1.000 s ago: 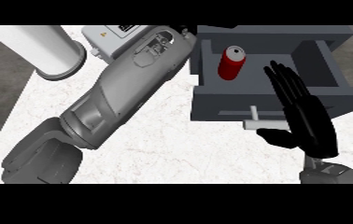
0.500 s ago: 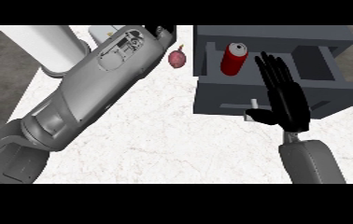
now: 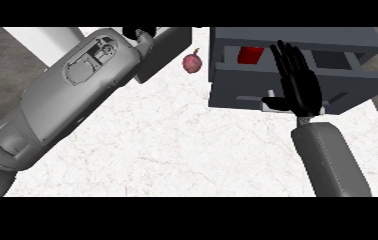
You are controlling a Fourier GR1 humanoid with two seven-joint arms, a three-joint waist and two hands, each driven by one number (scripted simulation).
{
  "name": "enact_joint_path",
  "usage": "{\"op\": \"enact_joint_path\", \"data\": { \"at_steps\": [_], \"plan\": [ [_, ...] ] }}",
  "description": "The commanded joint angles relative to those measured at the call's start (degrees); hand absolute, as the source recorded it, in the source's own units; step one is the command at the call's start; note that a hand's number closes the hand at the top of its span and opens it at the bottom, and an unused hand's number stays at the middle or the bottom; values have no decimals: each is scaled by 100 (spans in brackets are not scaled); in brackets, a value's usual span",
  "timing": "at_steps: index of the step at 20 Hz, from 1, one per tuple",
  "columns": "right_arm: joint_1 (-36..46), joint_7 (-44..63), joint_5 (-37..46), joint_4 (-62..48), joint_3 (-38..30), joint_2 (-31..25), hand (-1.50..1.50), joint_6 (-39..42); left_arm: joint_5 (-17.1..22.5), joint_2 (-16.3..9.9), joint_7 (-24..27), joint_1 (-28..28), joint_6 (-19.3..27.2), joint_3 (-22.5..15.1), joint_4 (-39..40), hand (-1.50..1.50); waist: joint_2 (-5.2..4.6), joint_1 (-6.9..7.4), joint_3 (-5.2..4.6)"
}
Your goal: Pick up the can, place it into the drawer and close the drawer
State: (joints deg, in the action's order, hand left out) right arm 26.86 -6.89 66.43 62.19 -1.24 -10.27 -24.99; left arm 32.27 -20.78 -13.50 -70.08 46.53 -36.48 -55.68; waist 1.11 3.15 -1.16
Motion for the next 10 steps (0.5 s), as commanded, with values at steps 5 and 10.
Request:
{"op": "enact_joint_path", "data": {
  "at_steps": [5,10],
  "plan": [
    [972,9,152,-1859,-480,167,-150,-1013,-156,-352,-321,498,82,-33,-793,-150,-167,94,129],
    [1799,12,174,-2748,-764,45,-150,-1262,-129,-804,-297,1026,-203,91,-1359,-150,-180,180,126]
  ]
}}
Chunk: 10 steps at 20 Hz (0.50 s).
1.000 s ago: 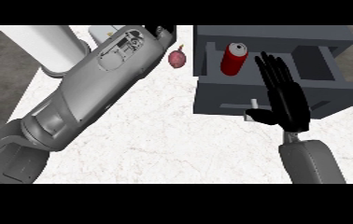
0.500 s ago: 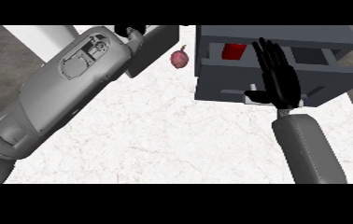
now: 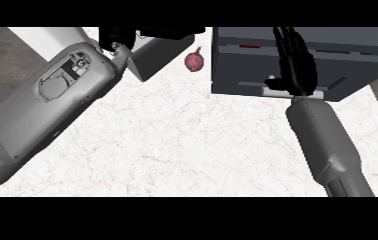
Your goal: Pick up the can, place it into the drawer and close the drawer
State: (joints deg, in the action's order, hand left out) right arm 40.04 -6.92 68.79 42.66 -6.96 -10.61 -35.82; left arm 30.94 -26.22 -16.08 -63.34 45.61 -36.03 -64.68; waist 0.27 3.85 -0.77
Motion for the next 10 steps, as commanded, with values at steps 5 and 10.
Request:
{"op": "enact_joint_path", "data": {
  "at_steps": [5,10],
  "plan": [
    [1199,-28,1,-1647,-377,42,-150,-559,-163,-161,-67,704,15,2,-703,-150,-116,40,88],
    [1640,-49,41,-2250,-533,-172,-150,-743,-351,-379,-63,1048,75,-64,-1178,-150,-146,142,91]
  ]
}}
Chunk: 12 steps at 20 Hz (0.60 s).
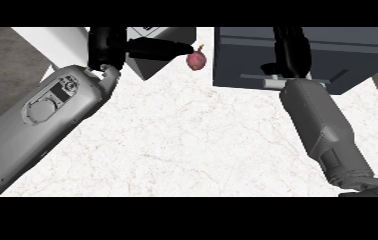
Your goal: Pick up the can, place it into the drawer and close the drawer
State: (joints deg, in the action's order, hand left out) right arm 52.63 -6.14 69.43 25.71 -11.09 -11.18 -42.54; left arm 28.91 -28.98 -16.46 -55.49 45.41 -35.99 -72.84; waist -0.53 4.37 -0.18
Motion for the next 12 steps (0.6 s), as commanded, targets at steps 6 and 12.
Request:
{"op": "enact_joint_path", "data": {
  "at_steps": [6,12],
  "plan": [
    [959,85,0,-978,-237,-64,-150,-108,-109,-165,284,560,-227,206,-273,-150,-114,42,27],
    [1304,-28,-119,-1196,-395,-151,-150,95,-255,-63,200,660,-134,65,-505,-150,-142,171,36]
  ]
}}
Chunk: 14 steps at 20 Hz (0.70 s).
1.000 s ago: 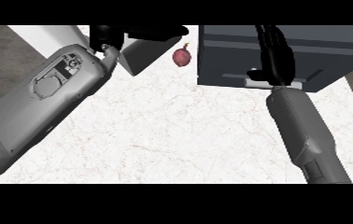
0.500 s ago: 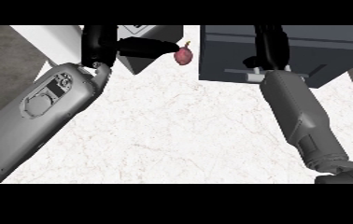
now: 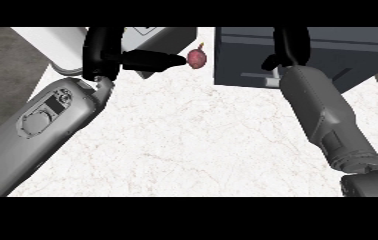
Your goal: Pick up the can, place it into the drawer and close the drawer
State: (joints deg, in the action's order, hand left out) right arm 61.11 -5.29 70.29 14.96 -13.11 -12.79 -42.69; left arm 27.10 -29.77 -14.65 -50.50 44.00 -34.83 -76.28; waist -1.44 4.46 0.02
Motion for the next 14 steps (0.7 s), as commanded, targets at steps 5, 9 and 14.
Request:
{"op": "enact_joint_path", "data": {
  "at_steps": [5,9,14],
  "plan": [
    [472,-663,-715,17,-581,291,-150,26,-51,-161,57,323,-77,129,-219,-150,-58,144,24],
    [666,-1208,-1402,180,-1102,497,-150,448,-81,-127,-45,312,-36,130,-228,-150,7,14,29],
    [714,-1675,-1931,196,-1556,607,-150,747,-151,-78,90,673,35,72,-447,-150,26,23,22]
  ]
}}
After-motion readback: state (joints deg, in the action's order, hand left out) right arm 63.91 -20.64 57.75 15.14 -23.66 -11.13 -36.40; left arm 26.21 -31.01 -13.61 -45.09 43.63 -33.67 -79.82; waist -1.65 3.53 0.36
